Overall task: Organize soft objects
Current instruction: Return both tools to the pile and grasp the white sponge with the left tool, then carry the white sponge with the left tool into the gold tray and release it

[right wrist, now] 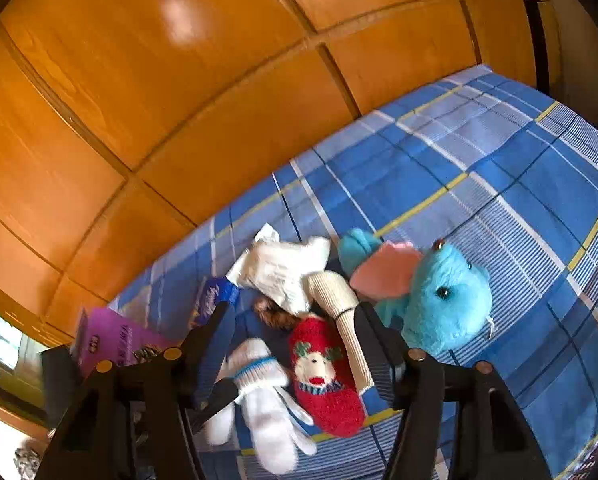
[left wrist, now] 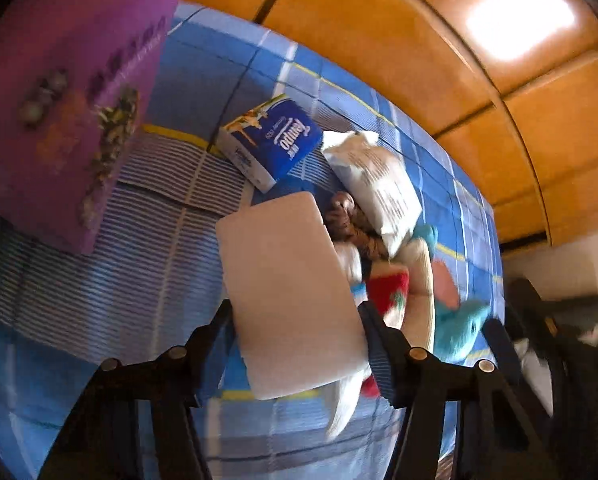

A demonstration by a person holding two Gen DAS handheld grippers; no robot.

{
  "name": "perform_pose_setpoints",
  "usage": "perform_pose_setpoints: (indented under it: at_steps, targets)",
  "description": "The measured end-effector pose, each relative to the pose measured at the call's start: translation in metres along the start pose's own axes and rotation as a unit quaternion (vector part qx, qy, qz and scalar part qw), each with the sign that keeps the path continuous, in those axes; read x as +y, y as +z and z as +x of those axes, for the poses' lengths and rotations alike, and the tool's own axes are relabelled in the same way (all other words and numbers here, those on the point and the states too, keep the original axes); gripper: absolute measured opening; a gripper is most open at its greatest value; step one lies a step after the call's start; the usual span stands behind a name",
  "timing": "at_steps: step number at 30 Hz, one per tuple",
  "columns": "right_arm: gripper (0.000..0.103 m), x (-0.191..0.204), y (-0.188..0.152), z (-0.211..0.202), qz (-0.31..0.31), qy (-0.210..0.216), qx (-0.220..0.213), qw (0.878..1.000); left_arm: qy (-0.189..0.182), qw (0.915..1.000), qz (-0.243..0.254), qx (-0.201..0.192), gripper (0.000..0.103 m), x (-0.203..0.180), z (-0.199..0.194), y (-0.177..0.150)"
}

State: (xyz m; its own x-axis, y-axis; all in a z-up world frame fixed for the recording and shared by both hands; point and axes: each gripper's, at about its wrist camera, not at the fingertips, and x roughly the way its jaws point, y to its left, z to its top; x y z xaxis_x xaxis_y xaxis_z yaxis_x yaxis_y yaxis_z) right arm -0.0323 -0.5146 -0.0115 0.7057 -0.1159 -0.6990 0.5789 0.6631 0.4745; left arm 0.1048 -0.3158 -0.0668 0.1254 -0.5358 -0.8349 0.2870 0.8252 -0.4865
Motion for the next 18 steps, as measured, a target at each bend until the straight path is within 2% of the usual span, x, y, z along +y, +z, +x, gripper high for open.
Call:
perform_pose_setpoints:
  at_steps: [3, 6, 7, 12, 15, 18]
  targets:
    - [0.049, 0.0, -0.004, 0.011, 0.0, 0.008, 0.031, 0.999, 0.008, 0.9982, 0.059, -0.009, 0.061, -0.002, -0.017, -0.012]
    - [0.036, 0.003, -0.009, 0.021, -0.01, 0.015, 0.06, 0.998, 0.015, 0.9918, 0.124, -0.025, 0.061, -0.008, -0.036, -0.023]
    - [0.034, 0.006, -0.011, 0.024, -0.017, 0.015, 0.069, 0.997, 0.015, 0.9889, 0.144, -0.033, 0.061, -0.011, -0.045, -0.025]
    - [0.031, 0.026, -0.025, 0.042, -0.068, 0.024, 0.123, 0.99, -0.003, 0.9764, 0.203, -0.073, 0.061, -0.031, -0.081, -0.019]
    - [0.031, 0.037, -0.034, 0.054, -0.095, 0.035, 0.158, 0.982, -0.016, 0.9741, 0.203, -0.097, 0.061, -0.038, -0.101, 0.005]
    - [0.034, 0.046, -0.042, 0.063, -0.126, 0.016, 0.176, 0.976, -0.02, 0.9728, 0.199, -0.118, 0.061, -0.043, -0.115, 0.032]
